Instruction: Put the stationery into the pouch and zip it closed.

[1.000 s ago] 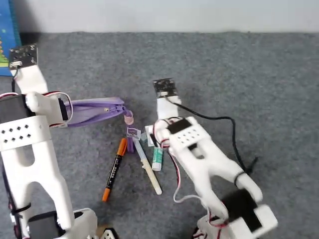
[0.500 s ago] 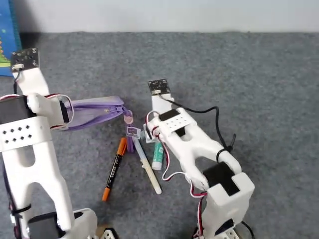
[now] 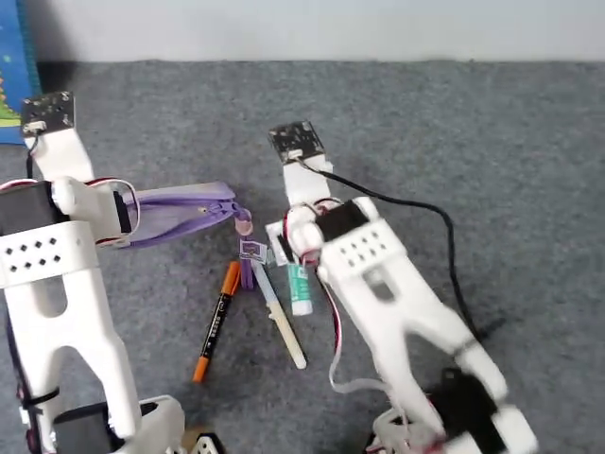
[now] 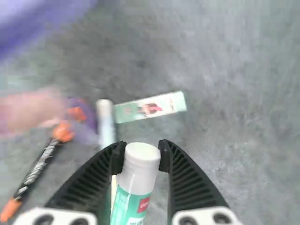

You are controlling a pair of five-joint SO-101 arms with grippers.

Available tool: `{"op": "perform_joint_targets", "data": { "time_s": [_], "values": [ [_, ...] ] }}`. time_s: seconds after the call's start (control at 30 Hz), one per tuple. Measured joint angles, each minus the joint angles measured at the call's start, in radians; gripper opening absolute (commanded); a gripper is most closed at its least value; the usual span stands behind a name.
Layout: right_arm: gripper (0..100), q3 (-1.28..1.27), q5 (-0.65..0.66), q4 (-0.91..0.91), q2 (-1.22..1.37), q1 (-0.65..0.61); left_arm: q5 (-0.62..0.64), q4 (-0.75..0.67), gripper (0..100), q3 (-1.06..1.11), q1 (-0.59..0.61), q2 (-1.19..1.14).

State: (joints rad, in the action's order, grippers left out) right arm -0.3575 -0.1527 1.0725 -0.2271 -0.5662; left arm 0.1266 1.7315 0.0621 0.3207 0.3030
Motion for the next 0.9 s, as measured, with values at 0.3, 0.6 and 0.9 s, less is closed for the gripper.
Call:
{"op": "perform_joint_targets", "data": {
  "time_s": [0.3, 0.6, 0.9],
  "values": [
    [0.7, 0.000, 0.038, 0.002, -0.379, -0.186, 0.000, 0.000, 1, 0.000, 0.000, 0.000],
    [0.7, -0.172, 0.184, -0.267, -0.577, -0.293, 0.000, 0.000, 1, 0.000, 0.000, 0.000],
    [0.7, -0.420, 0.198, -0.787, -0.666, -0.304, 0.000, 0.000, 1, 0.000, 0.000, 0.000]
  ]
}}
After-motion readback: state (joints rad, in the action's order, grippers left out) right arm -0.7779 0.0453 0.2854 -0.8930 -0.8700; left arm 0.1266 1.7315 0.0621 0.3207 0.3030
